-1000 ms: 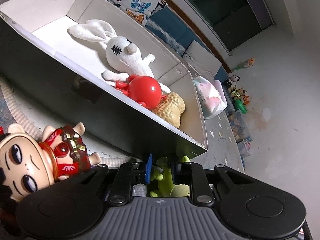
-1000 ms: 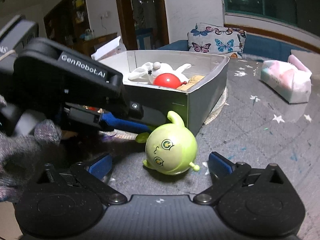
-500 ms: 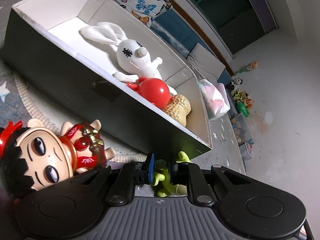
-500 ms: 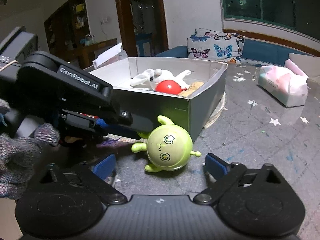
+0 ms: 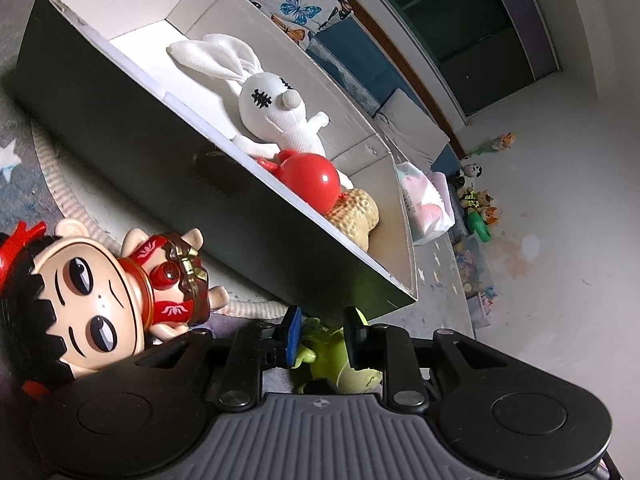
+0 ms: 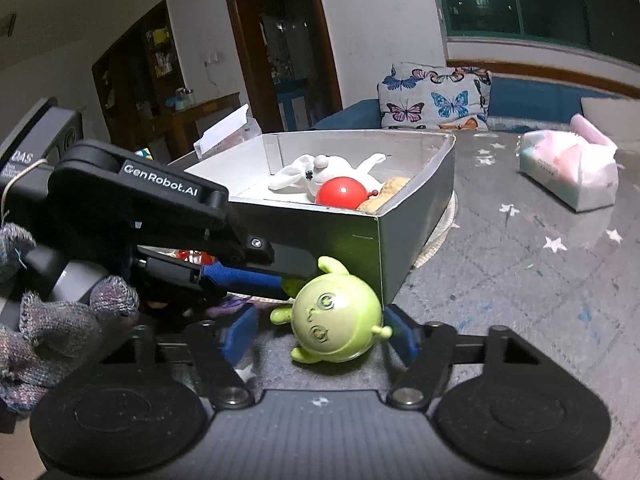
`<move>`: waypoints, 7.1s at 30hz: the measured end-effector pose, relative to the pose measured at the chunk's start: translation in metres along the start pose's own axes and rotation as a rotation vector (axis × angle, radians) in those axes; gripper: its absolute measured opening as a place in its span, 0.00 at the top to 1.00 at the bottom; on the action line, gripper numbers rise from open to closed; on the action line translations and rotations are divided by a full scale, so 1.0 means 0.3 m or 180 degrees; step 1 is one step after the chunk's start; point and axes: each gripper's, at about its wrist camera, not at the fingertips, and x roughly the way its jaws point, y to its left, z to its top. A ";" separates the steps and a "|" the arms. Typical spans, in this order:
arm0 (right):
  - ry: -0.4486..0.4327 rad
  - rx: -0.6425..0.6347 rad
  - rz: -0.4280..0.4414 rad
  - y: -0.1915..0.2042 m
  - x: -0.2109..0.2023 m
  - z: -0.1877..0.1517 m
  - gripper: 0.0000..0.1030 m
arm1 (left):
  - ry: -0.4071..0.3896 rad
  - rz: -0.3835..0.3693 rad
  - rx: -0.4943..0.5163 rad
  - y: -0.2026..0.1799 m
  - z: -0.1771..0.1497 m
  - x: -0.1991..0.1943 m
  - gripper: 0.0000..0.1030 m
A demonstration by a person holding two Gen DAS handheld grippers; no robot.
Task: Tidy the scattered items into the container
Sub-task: 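Grasp the green alien toy with the left tool and lift it, then carry the green alien toy into the box and open the left tool, then withdraw the left tool and move it to the doll figure, then close the left tool on the black-haired doll figure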
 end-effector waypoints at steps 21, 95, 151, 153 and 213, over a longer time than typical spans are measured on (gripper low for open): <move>-0.0054 -0.0029 -0.0105 0.030 -0.074 0.006 0.53 | -0.0035 -0.0061 0.0033 -0.010 -0.028 -0.036 0.78; 0.0501 -0.0910 0.0127 0.135 0.368 0.428 0.52 | -0.0500 0.0750 0.0253 0.043 0.395 -0.062 0.76; 0.0082 -0.0492 0.0153 0.264 -0.052 0.078 0.19 | -0.0625 0.1066 0.1131 -0.054 -0.121 -0.392 0.71; 0.0090 -0.0482 0.0158 0.265 -0.052 0.070 0.18 | -0.0620 0.1080 0.1143 -0.053 -0.129 -0.396 0.71; 0.0234 -0.0436 0.0328 0.334 0.099 0.068 0.09 | -0.0769 0.0691 0.0263 0.165 -0.070 -0.479 0.71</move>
